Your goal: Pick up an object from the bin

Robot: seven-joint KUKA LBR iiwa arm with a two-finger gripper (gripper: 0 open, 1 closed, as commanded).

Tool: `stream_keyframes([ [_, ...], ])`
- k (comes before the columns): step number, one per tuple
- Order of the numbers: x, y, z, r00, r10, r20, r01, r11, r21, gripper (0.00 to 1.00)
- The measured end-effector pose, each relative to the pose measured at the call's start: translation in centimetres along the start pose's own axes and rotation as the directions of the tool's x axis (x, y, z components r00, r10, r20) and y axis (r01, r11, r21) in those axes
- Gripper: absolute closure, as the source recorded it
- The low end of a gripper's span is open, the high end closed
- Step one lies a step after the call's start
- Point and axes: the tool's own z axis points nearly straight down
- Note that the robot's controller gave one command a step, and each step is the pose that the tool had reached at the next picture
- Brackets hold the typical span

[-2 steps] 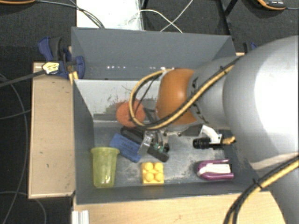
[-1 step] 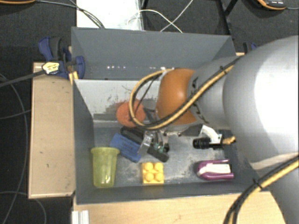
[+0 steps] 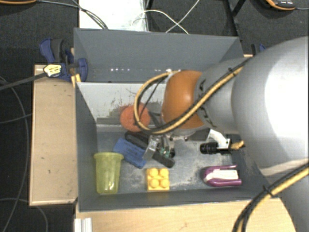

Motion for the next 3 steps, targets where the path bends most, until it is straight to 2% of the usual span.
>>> stream_keyframes([
  [3,0.0,-0.2,-4.5,1.000,-0.003,-0.002,0.003,1.000,0.005,1.00],
])
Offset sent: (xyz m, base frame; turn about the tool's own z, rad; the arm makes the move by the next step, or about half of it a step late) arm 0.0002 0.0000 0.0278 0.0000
